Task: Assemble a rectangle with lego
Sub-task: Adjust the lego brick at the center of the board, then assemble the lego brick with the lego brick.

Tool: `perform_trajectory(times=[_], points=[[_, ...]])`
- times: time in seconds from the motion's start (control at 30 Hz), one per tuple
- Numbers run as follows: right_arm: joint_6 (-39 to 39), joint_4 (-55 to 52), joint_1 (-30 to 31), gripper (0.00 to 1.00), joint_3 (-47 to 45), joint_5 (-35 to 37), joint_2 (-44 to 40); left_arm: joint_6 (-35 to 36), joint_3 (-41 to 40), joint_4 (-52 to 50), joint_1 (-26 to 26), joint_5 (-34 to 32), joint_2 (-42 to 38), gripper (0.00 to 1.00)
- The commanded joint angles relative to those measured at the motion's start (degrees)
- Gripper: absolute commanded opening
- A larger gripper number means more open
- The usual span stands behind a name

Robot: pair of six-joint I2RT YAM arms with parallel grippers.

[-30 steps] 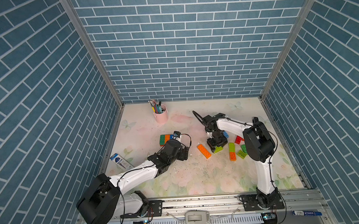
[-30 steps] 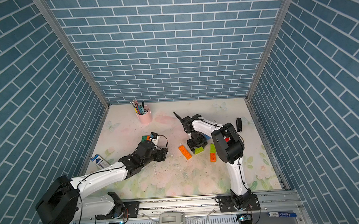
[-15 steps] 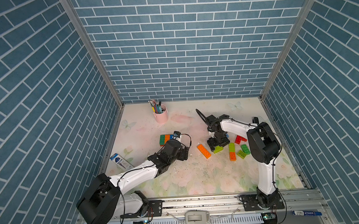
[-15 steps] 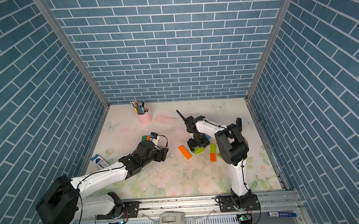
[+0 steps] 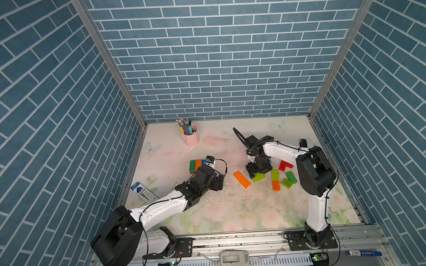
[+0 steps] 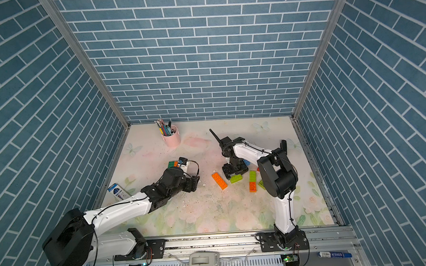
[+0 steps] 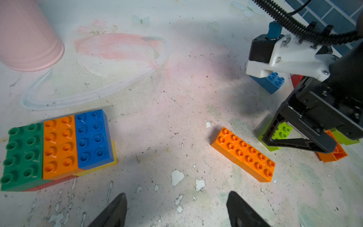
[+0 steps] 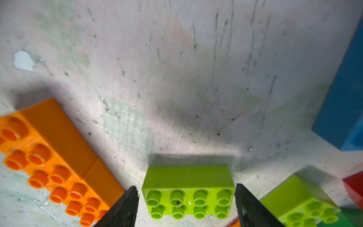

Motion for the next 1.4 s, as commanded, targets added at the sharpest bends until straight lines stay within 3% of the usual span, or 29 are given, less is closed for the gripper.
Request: perform_trajectory(times=[0.0, 0.47, 0.67, 0.73, 0.97, 1.37], points=[[0.63, -1.17, -0.12, 0.77, -1.19, -0.47, -1.76, 0.45, 0.86, -0.1, -0.17, 0.09, 0.02, 0.82], [0.26, -3.48, 0.14, 0.53, 1.76, 0.17, -4.5, 1.41, 1.66, -2.92, -0.08, -1.69, -1.29, 0.82], [-4.18, -9.21, 4.87, 0.47, 7.19, -1.15, -5.07, 5.31, 4.09, -10.73, -0.36, -3.77, -0.14, 0.84], [-5.43, -10.32, 6.46, 0.45, 8.56, -1.6, -4.26, 5.32, 3.22, -11.9, -1.28, -5.52, -1.1, 0.9], [-7.87, -11.3, 8.52, 0.35, 13.08, -2.22, 1.16, 4.52, -4.04, -7.09, -1.55, -7.12, -7.7, 0.94], [-9.78, -11.74, 8.84, 0.23, 16.49, -2.22, 5.55, 5.02, -5.09, -3.3, -1.51, -6.78, -6.33, 0.93]])
